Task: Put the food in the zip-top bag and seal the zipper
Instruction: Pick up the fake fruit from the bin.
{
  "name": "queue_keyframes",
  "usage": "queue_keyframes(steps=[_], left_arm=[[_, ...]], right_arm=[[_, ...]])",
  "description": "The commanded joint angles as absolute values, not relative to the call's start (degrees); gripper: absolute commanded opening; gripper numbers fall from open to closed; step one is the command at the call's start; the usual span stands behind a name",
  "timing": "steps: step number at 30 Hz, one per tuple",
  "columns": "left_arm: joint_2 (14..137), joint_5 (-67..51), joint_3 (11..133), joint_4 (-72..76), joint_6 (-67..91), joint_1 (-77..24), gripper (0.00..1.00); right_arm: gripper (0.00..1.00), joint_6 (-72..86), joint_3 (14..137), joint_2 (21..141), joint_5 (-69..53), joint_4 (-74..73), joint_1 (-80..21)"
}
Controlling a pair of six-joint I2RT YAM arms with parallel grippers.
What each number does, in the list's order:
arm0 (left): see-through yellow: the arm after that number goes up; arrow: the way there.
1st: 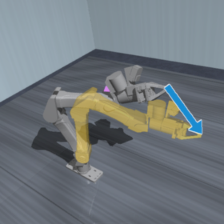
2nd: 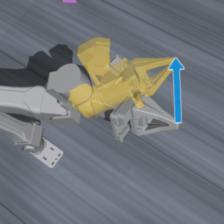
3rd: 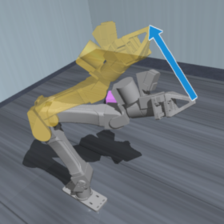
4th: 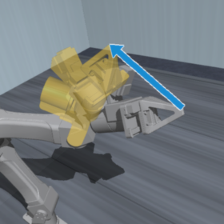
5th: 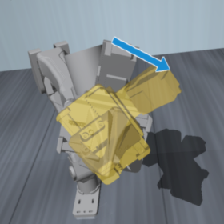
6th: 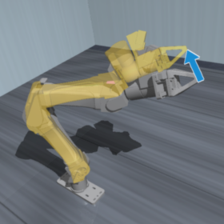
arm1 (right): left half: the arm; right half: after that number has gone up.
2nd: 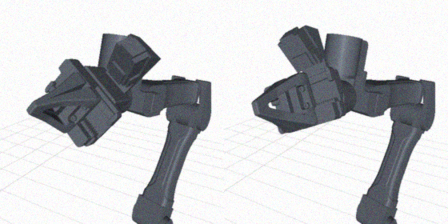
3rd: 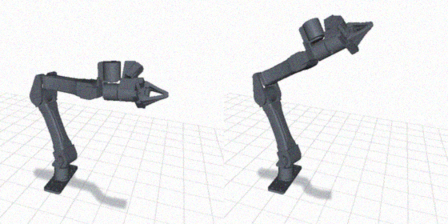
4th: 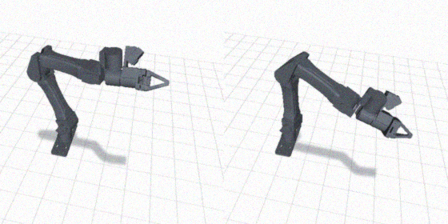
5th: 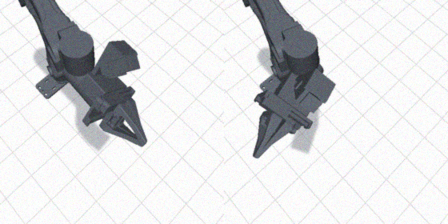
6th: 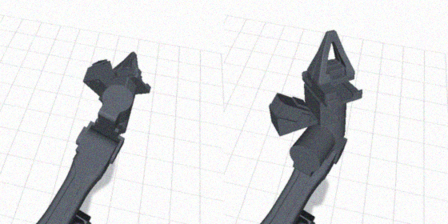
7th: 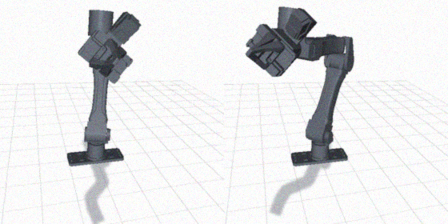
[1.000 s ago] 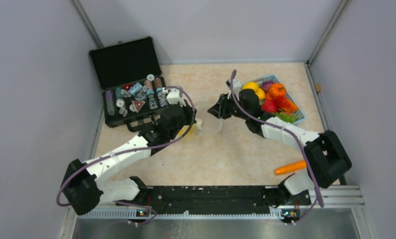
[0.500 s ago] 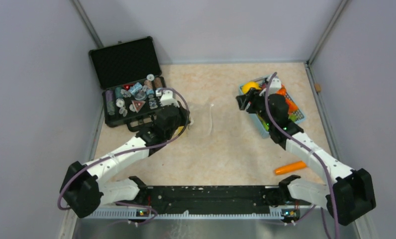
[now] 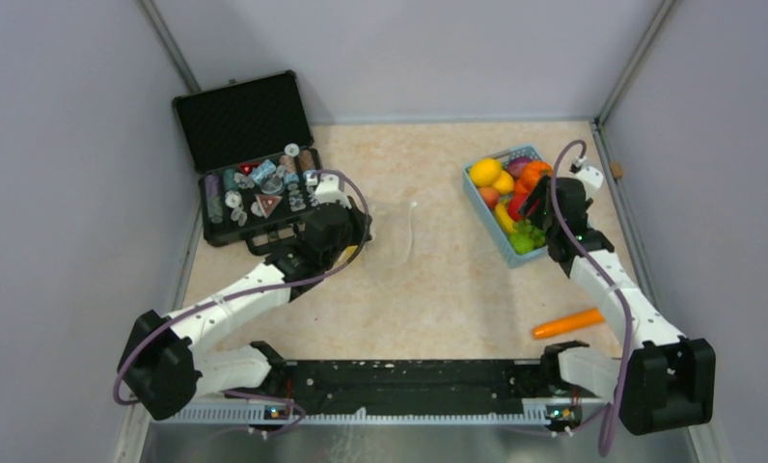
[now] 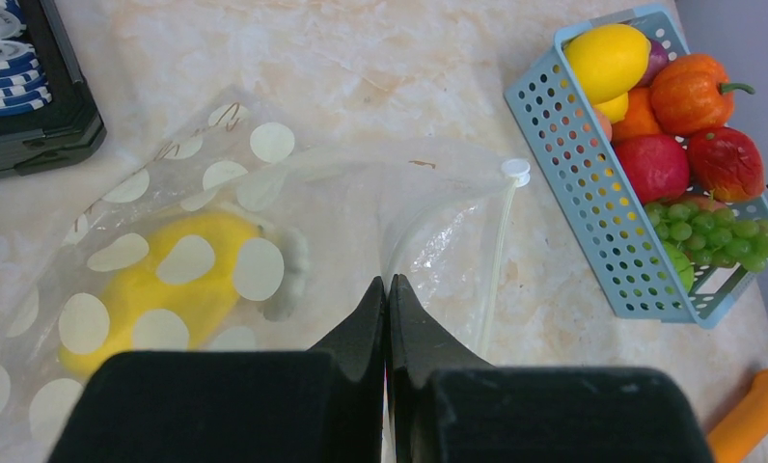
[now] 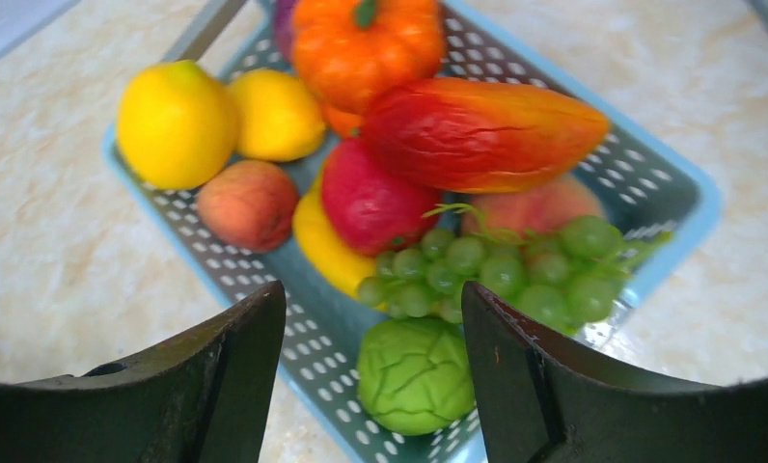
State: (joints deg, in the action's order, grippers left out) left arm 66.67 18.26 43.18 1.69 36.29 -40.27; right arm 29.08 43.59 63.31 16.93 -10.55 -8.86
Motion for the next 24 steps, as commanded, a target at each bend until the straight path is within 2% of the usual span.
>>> queue_keyframes(steps=[1,6,9,17,19,24], left_arm=[[66.0,17.6,45.4,2.1,35.7,-40.3,0.00],[65.6,18.1,45.0,1.9,35.5,-40.3,0.00],[65.3,18.0,45.0,1.8,35.4,-40.3,0.00],[63.9,19.0,44.7,1.1,35.1,-40.3,0.00],[63.6,19.2,44.3,1.3,35.1,-40.3,0.01],[63.8,18.6,44.0,1.5,35.2,-40.3,0.01]], right_arm=[[0.66,33.1,43.5,59.1,30.2,-15.3,-8.2],[0.66,34.1,41.9,55.6,33.8,-17.3,-8.1],[0.61,33.6,40.1,55.0,38.1,-16.8,-7.4],[0.60,33.5,39.6,62.3,26.3,-11.8,-0.5],[0.57,34.1,39.9,65.0,20.7,-9.8,2.5],[0.50,35.4,39.6,69.1,17.5,-7.9,3.3]])
